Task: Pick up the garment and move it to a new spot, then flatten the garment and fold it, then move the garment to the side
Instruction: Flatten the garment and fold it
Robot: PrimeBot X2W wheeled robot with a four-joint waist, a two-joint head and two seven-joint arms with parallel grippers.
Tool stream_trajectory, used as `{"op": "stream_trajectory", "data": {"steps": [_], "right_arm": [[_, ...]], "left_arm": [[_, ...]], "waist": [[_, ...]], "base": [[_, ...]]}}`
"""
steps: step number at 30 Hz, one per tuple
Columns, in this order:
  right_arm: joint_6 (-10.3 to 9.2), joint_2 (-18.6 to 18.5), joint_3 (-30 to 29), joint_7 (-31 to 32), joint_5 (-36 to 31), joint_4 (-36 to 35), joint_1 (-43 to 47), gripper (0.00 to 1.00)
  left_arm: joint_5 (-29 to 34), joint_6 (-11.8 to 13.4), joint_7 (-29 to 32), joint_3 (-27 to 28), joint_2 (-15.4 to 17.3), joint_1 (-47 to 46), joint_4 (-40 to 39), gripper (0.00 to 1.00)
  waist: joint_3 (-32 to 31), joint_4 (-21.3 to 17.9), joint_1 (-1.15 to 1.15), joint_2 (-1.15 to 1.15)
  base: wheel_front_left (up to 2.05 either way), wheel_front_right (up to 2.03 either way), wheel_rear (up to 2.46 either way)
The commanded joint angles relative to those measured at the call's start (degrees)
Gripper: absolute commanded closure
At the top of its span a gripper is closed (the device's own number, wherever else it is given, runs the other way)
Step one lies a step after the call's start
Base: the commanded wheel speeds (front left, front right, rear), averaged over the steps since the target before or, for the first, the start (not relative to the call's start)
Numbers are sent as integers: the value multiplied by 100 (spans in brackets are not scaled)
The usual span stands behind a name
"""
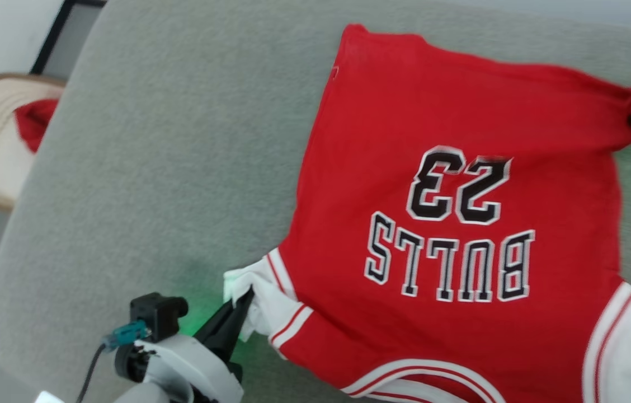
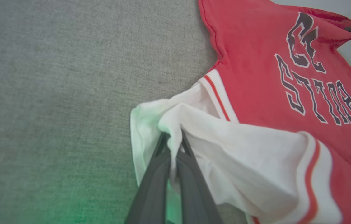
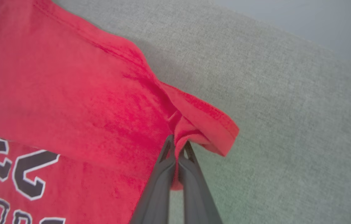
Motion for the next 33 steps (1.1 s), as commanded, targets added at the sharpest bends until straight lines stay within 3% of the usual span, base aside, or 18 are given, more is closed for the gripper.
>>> {"op": "stream_trajectory", "data": {"steps": [1, 6, 15, 26, 33], "right_arm": [[2, -92, 39, -32, 123, -286, 278, 100], [2, -307, -79, -141, 468, -1134, 1099, 100], [2, -368, -687, -370, 684, -2137, 2862, 100], [2, 199, -1649, -640, 418, -2812, 4747, 100], [2, 577, -1681, -909, 70, -2712, 5098, 100]], "left_arm": [[-16, 74, 17, 32, 77, 92, -43, 100], [-47, 213, 51, 103, 280, 259, -245, 100], [-87, 405, 142, 145, 552, 481, -568, 100], [-137, 539, 202, 180, 715, 636, -823, 100], [-150, 552, 241, 179, 747, 625, -897, 100]], "waist": [[-288, -383, 0, 0], [-477, -700, 0, 0], [-744, -1127, 0, 0], [-791, -1405, 0, 0], [-748, -1478, 0, 0]], "base": [[0, 0, 0], [0, 0, 0], [0, 0, 0], [0, 0, 0], [0, 0, 0]]}}
